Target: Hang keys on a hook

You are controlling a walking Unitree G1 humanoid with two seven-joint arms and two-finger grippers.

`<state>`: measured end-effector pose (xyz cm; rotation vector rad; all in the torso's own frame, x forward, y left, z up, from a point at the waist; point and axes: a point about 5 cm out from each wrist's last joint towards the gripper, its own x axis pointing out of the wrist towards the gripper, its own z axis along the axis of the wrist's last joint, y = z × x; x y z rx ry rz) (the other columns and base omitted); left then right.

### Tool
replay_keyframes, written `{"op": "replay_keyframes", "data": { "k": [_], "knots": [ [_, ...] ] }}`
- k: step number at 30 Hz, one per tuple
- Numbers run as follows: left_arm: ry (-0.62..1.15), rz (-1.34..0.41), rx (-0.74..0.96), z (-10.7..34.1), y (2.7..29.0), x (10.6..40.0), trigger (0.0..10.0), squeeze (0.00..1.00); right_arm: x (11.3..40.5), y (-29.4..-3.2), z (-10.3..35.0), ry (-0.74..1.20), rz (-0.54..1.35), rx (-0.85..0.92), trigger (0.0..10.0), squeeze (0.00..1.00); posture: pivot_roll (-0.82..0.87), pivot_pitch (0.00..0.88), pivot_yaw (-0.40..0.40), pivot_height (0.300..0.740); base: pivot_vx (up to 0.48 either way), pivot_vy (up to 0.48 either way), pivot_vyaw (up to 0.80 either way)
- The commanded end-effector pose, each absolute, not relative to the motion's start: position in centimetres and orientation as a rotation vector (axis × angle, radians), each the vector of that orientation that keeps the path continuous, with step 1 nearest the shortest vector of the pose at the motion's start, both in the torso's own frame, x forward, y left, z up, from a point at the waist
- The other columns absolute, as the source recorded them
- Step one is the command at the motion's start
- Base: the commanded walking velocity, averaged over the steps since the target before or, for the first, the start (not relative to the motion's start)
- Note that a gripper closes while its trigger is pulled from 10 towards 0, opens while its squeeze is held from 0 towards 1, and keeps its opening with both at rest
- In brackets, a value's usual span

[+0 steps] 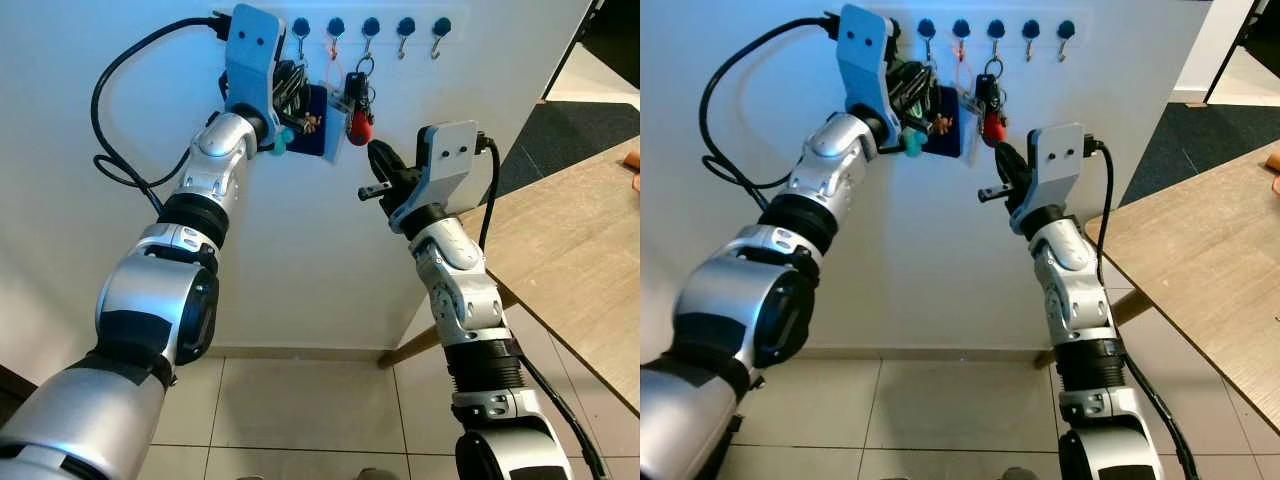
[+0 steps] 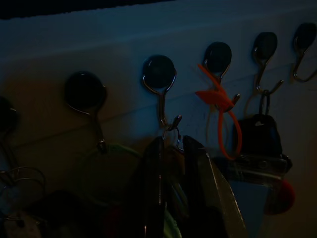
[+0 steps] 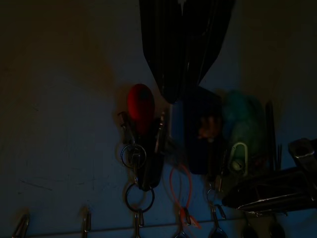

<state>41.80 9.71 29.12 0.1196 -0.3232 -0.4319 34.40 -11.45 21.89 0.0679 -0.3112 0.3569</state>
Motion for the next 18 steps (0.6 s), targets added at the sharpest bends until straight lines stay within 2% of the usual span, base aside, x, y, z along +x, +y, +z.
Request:
{"op": "replay_keyframes", "data": {
  "k": [1, 3, 4, 5, 7, 8, 16, 18],
  "knots": [
    [-0.335, -0.423, 0.083, 29.6, 9.4, 41.8, 10.0, 1.0, 34.3, -11.2, 22.3, -0.321, 0.368, 0.079, 10.0, 0.0, 0.0, 0.056, 0.003, 0.74, 0.0, 0.0, 0.0],
    [-0.342, -0.416, 0.073, 29.7, 9.5, 41.8, 10.0, 1.0, 34.3, -11.2, 22.3, -0.321, 0.367, 0.08, 10.0, 0.0, 0.0, 0.056, 0.003, 0.74, 0.0, 0.0, 0.0],
    [-0.353, -0.411, 0.06, 29.9, 9.6, 41.8, 10.0, 0.67, 34.3, -11.2, 22.4, -0.321, 0.367, 0.081, 10.0, 0.0, 0.0, 0.056, 0.003, 0.74, 0.0, 0.0, 0.0],
    [-0.361, -0.408, 0.05, 30.0, 9.6, 41.8, 10.0, 0.24, 34.3, -11.3, 22.4, -0.321, 0.367, 0.082, 10.0, 0.0, 0.0, 0.056, 0.003, 0.74, 0.0, 0.0, 0.0],
    [-0.361, -0.408, 0.05, 30.0, 9.6, 41.8, 10.0, 0.24, 34.3, -11.3, 22.4, -0.321, 0.367, 0.082, 10.0, 0.0, 0.0, 0.056, 0.003, 0.74, 0.0, 0.0, 0.0],
    [-0.37, -0.406, 0.033, 30.1, 9.7, 41.8, 10.0, 0.0, 34.3, -11.3, 22.4, -0.321, 0.367, 0.083, 10.0, 0.0, 0.0, 0.055, 0.002, 0.74, 0.0, 0.0, 0.0],
    [-0.436, -0.439, -0.125, 30.7, 9.9, 41.5, 10.0, 0.0, 34.3, -11.3, 22.4, -0.322, 0.366, 0.095, 10.0, 0.0, 0.0, 0.056, 0.002, 0.74, 0.0, 0.0, 0.0],
    [-0.529, -0.576, -0.365, 30.9, 9.7, 40.8, 10.0, 0.0, 34.3, -11.4, 22.4, -0.325, 0.364, 0.113, 10.0, 0.0, 0.0, 0.058, 0.004, 0.74, 0.0, 0.0, 0.0]
  ]
}}
